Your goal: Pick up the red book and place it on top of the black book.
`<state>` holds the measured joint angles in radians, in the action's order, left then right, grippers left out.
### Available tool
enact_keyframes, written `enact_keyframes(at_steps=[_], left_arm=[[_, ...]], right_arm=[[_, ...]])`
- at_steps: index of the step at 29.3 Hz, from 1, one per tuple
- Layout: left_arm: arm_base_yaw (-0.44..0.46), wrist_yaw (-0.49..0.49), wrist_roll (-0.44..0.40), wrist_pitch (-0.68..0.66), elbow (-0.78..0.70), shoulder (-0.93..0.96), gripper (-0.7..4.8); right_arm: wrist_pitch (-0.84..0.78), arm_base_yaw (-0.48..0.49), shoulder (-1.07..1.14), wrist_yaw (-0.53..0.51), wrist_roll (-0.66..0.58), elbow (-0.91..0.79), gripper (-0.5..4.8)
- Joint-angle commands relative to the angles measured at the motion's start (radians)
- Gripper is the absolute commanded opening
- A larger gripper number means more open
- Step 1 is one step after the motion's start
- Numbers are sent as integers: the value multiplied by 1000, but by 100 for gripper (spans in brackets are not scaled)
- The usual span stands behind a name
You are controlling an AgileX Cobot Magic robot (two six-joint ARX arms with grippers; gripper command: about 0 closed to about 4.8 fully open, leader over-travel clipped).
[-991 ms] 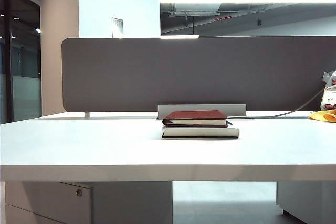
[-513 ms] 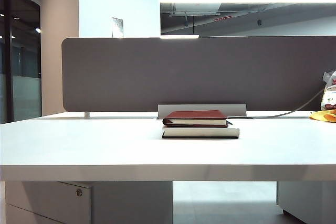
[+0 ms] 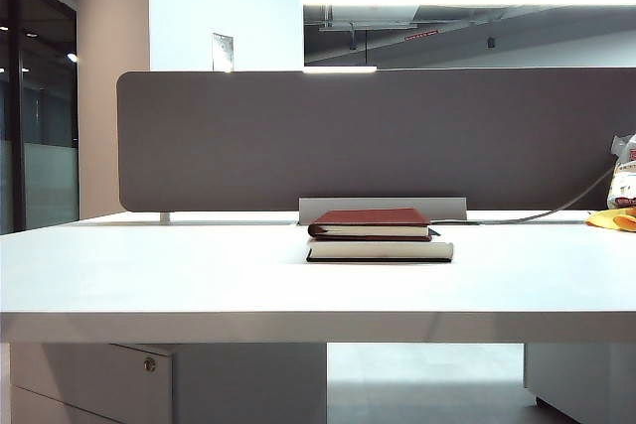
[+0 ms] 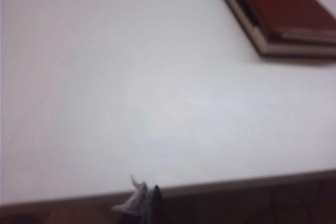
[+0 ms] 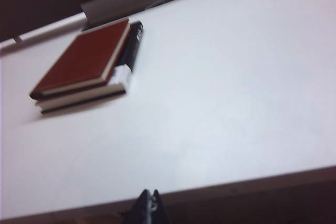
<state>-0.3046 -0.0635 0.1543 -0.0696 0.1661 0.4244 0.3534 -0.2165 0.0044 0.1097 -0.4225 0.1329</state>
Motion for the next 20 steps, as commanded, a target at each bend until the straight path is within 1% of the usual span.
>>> enact_keyframes(at_steps=[1, 4, 7, 12, 18, 20], left_arm=[[-1, 0, 1, 42, -51, -1, -6], [-1, 0, 3, 58, -100, -1, -6], [-1, -2, 3, 57, -115, -1, -6], [-1, -3, -48, 57, -126, -1, -6], [-1, -4, -53, 71, -151, -1, -6], [-1, -29, -58, 71, -152, -1, -6]], right_arm=[[-30, -2, -1, 4, 35, -21, -6], [-21, -2, -2, 8, 66, -31, -6], [-5, -2, -2, 28, 84, -35, -6], [8, -3, -2, 27, 87, -68, -6], [11, -6, -2, 27, 117, -68, -6], [12, -6, -2, 27, 129, -68, -6]])
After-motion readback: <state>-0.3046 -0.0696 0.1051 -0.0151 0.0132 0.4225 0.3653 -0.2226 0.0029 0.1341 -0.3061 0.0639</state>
